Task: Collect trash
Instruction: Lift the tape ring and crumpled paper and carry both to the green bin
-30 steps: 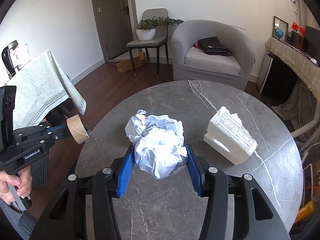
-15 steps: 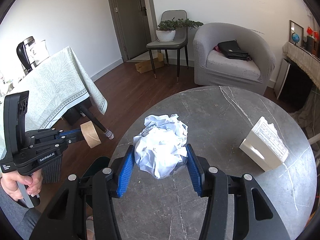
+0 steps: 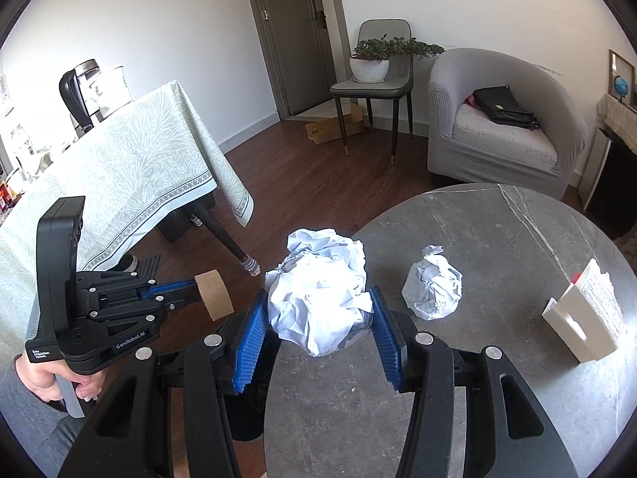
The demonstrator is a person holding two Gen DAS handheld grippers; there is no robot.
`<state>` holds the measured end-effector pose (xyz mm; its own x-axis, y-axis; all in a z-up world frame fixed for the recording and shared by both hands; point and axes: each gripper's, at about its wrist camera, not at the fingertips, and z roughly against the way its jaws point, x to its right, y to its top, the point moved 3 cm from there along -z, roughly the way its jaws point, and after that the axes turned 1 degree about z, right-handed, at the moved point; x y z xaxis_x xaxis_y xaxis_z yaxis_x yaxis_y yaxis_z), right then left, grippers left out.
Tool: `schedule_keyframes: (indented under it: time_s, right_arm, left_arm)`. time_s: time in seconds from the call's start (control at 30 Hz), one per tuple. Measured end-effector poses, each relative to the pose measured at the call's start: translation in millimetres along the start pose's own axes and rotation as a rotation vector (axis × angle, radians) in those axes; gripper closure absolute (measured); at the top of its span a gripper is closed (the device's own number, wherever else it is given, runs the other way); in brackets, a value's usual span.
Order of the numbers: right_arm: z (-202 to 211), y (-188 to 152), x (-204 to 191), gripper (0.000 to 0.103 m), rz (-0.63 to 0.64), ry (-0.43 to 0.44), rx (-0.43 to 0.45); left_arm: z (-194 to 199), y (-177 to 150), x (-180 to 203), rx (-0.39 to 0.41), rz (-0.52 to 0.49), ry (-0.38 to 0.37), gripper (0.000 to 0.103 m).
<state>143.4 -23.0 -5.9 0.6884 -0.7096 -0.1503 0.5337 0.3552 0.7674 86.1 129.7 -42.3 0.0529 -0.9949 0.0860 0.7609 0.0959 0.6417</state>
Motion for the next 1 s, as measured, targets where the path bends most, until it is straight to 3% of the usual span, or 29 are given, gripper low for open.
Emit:
schedule_keyframes:
  time_s: [0.2,0.5,1.0]
  right_arm:
    - [-8.4,3.1,-15.9,0.052,0.003,0.062,-0.004]
    - [-42.2,7.6,-52.0,0.052,0.018,0.131,-0.040]
    - [-86.6,10.9,-100.9,0.052,0.096,0.164,-0.109]
  left_arm:
    - [-5.5,-17.7,-12.2,-0.042,-0.029,0.029,0.098]
    - [-23.3,-42.6,-38.0,-0.140,0.012,0.033,0.098]
    - [-53.2,-85.1,-69.6,-0.306,-0.009,0.089,0.098]
